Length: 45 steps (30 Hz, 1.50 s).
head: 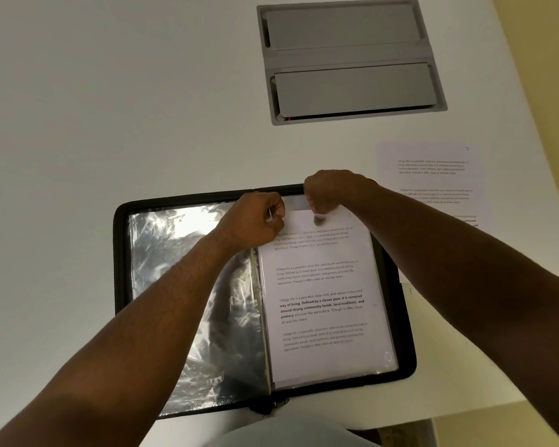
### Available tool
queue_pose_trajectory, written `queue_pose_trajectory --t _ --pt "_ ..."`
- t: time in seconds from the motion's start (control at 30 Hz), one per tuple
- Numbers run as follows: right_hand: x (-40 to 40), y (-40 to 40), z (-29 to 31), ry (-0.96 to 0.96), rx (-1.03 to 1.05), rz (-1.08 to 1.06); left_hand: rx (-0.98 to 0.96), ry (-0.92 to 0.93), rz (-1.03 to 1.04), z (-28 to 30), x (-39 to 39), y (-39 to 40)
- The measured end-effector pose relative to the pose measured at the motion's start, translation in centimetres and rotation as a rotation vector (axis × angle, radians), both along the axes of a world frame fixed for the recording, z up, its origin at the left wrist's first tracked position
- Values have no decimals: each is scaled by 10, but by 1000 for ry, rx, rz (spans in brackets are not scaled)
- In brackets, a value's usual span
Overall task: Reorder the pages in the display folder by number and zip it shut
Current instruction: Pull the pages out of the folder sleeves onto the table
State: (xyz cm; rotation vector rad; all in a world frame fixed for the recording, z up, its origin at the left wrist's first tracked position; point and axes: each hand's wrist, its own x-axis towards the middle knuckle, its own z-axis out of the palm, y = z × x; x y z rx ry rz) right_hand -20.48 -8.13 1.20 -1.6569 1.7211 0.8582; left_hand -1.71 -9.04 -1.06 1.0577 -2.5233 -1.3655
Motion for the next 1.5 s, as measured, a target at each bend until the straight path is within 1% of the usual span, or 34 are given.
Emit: queue_pose_trajectory --t 0.1,0.17,0.33,0.57,0.8,0.83,0.9,1.0,1.07,1.17,1.27,1.4,1.5 --pt "1 5 -1 121 -56 69 -4 -13 -15 -1 -1 1" --pt "2 6 -2 173 -56 70 -12 -29 -25 -2 -2 1" --pt "-2 7 -2 206 -8 98 -49 -58 -43 -5 -6 2" --pt "-8 5 -1 123 70 47 -60 -67 -49 -3 -6 2" --pt "-7 10 -10 26 75 23 -50 -115 -32 1 -5 8" --pt "-7 12 -10 20 73 15 -63 -141 -34 0 -5 9" --pt "-7 17 -10 14 48 5 -115 -261 -64 -2 -7 12" --pt "-6 22 -9 16 -75 25 -263 -461 -165 -5 -12 18" --pt "-4 23 -10 -2 -147 37 -317 -511 -177 -8 -16 20" --pt "-2 23 -10 -67 -182 41 -351 -539 -162 -10 -22 21" --pt "1 26 -7 -124 -201 18 -341 -543 -148 -7 -27 20" --pt "4 28 -6 -161 -217 -4 -343 -475 -147 -7 -23 23" --pt "2 25 -8 -195 -145 11 -327 -418 -135 -5 -16 30"
